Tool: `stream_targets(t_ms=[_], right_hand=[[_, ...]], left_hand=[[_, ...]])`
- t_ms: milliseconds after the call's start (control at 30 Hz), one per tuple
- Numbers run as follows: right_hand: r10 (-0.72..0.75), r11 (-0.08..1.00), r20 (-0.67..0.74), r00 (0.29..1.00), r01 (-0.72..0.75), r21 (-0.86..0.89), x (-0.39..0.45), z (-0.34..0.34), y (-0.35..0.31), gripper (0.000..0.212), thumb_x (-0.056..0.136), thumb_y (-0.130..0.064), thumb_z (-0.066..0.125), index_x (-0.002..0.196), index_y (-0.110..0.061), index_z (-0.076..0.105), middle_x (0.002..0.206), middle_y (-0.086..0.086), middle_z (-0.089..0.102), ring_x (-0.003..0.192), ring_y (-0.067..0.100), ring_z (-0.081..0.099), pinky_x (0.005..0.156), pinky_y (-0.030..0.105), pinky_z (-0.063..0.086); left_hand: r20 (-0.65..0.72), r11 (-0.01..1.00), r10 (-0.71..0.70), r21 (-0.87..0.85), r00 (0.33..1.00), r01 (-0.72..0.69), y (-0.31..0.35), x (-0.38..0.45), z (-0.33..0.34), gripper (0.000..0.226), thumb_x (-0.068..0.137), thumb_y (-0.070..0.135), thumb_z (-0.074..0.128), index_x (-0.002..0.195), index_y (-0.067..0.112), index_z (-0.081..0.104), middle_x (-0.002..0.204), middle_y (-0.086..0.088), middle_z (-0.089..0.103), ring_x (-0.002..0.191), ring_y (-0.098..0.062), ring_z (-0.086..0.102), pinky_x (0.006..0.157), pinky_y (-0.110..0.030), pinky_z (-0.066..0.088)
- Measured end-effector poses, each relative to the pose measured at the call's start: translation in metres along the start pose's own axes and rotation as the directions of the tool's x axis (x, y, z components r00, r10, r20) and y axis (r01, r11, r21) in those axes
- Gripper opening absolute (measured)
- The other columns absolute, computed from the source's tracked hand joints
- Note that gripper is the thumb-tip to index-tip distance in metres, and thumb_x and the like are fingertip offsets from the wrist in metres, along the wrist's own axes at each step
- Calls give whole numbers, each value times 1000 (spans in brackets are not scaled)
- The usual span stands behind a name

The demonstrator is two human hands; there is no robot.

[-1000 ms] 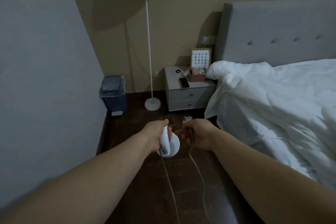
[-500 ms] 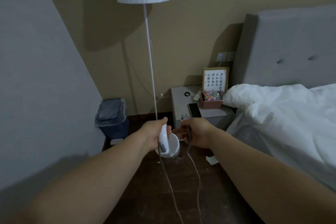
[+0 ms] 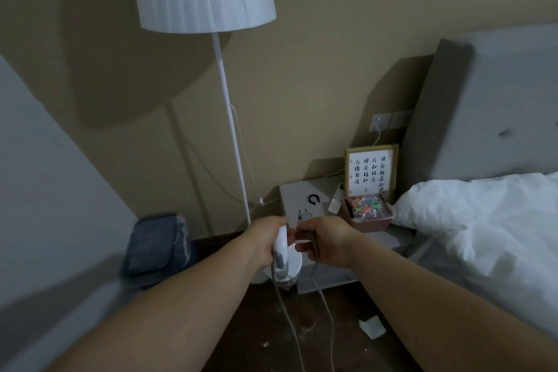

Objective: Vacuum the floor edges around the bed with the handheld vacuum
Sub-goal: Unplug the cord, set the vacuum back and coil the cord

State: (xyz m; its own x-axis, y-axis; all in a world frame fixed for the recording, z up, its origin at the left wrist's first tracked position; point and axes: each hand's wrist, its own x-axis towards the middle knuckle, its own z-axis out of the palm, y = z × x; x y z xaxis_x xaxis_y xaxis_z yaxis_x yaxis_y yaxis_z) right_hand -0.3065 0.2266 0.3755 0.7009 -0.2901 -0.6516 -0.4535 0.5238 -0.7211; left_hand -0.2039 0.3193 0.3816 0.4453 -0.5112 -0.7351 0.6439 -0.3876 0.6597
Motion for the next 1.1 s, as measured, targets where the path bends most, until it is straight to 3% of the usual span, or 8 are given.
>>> stream_targets(t_ms=[200, 333, 433, 567, 700, 800, 933, 1100], right_hand=[[-4, 997, -48, 999, 8, 79, 80, -19, -60, 20, 99, -15, 42, 99, -6, 59, 81, 5, 66, 64, 15, 54, 56, 24, 32], [-10, 988, -24, 1000, 13, 151, 132, -40, -97, 21, 98, -11, 40, 86, -7, 57, 78, 6, 60, 62, 16, 53, 54, 23, 33], [-14, 981, 12, 1000, 12, 191, 174, -62, -125, 23, 100, -10, 38, 93, -6, 59, 84, 7, 59, 65, 15, 54, 47, 19, 39], [-39, 977, 53, 998, 27, 213, 217, -79, -159, 23, 99, -12, 39, 105, -7, 60, 95, 8, 62, 69, 17, 56, 49, 20, 37], [-44, 964, 75, 996, 23, 263, 249, -87, -195, 24, 100, -7, 38, 113, -3, 57, 90, 8, 61, 65, 16, 56, 39, 16, 41], [-48, 964, 76, 996, 27, 264, 270, -87, -212, 22, 99, -7, 38, 108, -6, 58, 88, 8, 61, 62, 16, 55, 37, 16, 40], [-39, 967, 32, 999, 30, 253, 294, -86, -231, 18, 97, -8, 42, 94, -10, 59, 89, 7, 62, 60, 17, 54, 39, 17, 38], [-58, 947, 4, 998, 54, 316, 314, -86, -251, 18, 98, -5, 41, 90, -6, 58, 88, 10, 61, 63, 20, 56, 41, 18, 43]], left_hand=[[18, 997, -34, 63, 999, 33, 71, 87, 11, 19, 97, 16, 47, 84, 6, 58, 76, -10, 60, 65, -19, 56, 57, -28, 45], [2, 998, -25, 55, 1000, 25, 110, 144, 28, 23, 99, 16, 46, 83, 4, 59, 80, -13, 63, 70, -24, 59, 65, -34, 49], [-37, 998, 22, 58, 999, -20, 145, 188, 48, 25, 99, 20, 49, 82, 4, 59, 78, -13, 64, 72, -25, 59, 77, -39, 51], [-94, 997, 65, 51, 994, -60, 187, 220, 65, 35, 99, 25, 50, 74, 2, 58, 73, -12, 62, 67, -23, 57, 60, -35, 54], [-128, 997, 70, -31, 989, -75, 219, 253, 73, 36, 101, 26, 46, 77, 1, 56, 77, -12, 58, 67, -25, 56, 77, -48, 51], [-133, 994, 58, -89, 989, -70, 238, 273, 70, 32, 101, 21, 41, 80, 1, 56, 82, -11, 57, 71, -23, 54, 80, -38, 46], [-142, 991, 45, -121, 989, -62, 262, 302, 63, 23, 99, 16, 41, 91, 0, 55, 84, -10, 55, 73, -22, 54, 75, -37, 47], [-112, 988, 81, -119, 990, -94, 282, 326, 63, 29, 101, 19, 44, 79, 2, 54, 79, -10, 54, 69, -21, 52, 67, -32, 45]])
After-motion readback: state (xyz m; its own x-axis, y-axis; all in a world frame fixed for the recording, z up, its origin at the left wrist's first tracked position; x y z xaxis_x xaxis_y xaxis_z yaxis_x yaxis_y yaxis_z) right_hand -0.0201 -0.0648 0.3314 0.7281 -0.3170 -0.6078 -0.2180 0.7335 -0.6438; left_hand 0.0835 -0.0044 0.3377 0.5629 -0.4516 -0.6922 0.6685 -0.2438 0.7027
